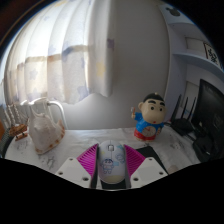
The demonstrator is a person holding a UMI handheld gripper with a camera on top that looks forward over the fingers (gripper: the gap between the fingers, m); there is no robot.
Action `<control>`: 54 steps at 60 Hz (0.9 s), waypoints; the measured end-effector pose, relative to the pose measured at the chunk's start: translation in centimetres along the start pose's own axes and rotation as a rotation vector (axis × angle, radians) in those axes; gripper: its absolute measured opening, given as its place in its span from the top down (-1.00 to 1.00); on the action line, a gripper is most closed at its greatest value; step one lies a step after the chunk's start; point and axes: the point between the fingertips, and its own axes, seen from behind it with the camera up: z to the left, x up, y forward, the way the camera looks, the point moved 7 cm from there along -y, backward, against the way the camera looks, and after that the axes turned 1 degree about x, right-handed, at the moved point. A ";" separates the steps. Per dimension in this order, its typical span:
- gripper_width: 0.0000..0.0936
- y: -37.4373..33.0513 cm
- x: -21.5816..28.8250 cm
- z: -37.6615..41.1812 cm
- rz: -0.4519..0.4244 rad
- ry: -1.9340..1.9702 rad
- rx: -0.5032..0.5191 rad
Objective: Arrange mouse
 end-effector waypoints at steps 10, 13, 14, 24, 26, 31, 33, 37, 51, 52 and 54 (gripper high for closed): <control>0.15 5.2 -6.3 -7.3 0.100 -0.031 -0.015; 0.14 5.9 -7.9 -8.3 0.135 -0.017 0.005; 0.13 6.2 -8.4 -8.6 0.145 -0.010 0.008; -0.08 7.1 -10.7 -9.5 0.193 0.019 0.026; -0.23 7.0 -10.6 -9.5 0.207 0.025 0.026; -0.83 5.5 -9.1 -9.3 0.222 0.046 0.015; -0.78 4.4 -8.3 -9.0 0.225 0.050 0.008; -0.82 1.2 -6.3 -8.2 0.213 0.026 -0.007; -0.81 -14.7 -3.6 -2.4 0.249 0.050 0.021; -0.82 -15.8 -3.6 -2.1 0.253 0.051 0.023; -0.82 -17.9 -3.7 -1.4 0.259 0.053 0.020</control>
